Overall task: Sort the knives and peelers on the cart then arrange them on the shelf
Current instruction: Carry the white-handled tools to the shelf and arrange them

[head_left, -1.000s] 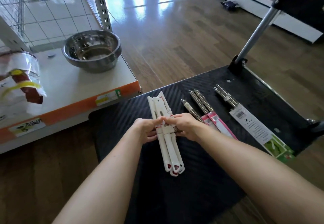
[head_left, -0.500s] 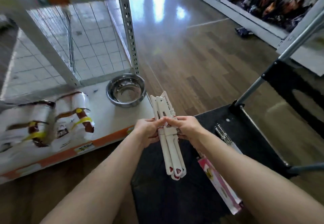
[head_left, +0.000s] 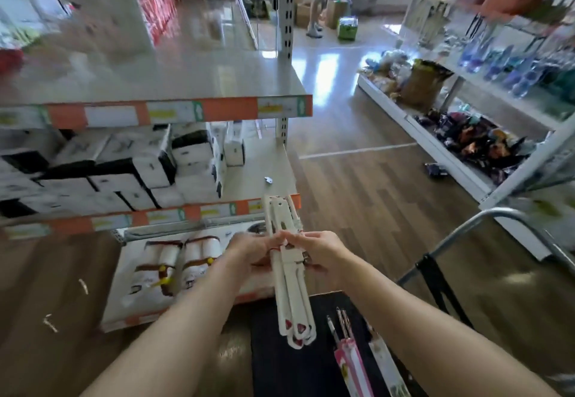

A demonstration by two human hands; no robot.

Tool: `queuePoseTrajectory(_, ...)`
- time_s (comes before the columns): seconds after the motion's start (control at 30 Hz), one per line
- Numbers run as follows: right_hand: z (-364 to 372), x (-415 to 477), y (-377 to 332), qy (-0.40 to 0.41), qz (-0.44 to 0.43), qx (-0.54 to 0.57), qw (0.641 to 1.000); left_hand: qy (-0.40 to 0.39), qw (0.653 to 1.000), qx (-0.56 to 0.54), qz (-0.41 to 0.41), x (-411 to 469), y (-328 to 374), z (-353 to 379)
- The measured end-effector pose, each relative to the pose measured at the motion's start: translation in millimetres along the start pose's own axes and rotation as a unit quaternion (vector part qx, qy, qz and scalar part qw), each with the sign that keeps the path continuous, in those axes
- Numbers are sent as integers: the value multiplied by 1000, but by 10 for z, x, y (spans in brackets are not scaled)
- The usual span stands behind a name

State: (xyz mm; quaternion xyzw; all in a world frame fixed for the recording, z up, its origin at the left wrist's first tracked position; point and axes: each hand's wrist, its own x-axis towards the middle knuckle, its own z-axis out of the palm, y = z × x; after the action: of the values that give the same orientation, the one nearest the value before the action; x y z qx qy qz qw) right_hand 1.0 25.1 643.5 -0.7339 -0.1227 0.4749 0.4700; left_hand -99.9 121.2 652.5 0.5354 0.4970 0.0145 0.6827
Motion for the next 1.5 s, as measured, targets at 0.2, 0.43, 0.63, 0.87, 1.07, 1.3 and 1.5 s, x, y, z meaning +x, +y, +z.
queuePoseTrajectory(0.2, 349, -376, -898, -5, -52, -24, 998, 60, 996, -44, 57, -664, 612, -459)
queuePoseTrajectory(0.43, 1196, -584, -1548, -69, -82, -40, 993, 177, 977, -50, 107, -1118, 863, -1343)
queuePoseTrajectory(0.63, 1999, -531, -2098, -98, -106, -20, 989, 184, 972, -68, 132, -1146, 1190, -2246)
queuePoseTrajectory(0.87, 2907, -163, -2520, -72, -105, 13, 992, 162, 974, -53, 152, -814, 1485, -3247)
queuePoseTrajectory(1.07, 3377, 242, -2751, -53, -95, 23, 994, 147, 976, -19, 157, -414, 1646, -3773)
queuePoseTrajectory(1.3, 3707, 888, -3114, -38, -79, 31, 996, 144, 974, 7, 173, 157, 2006, -4181)
queuePoseTrajectory(1.5, 3910, 1353, -3434, -49, -97, 25, 994, 170, 970, -2, 172, 641, 2277, -4495)
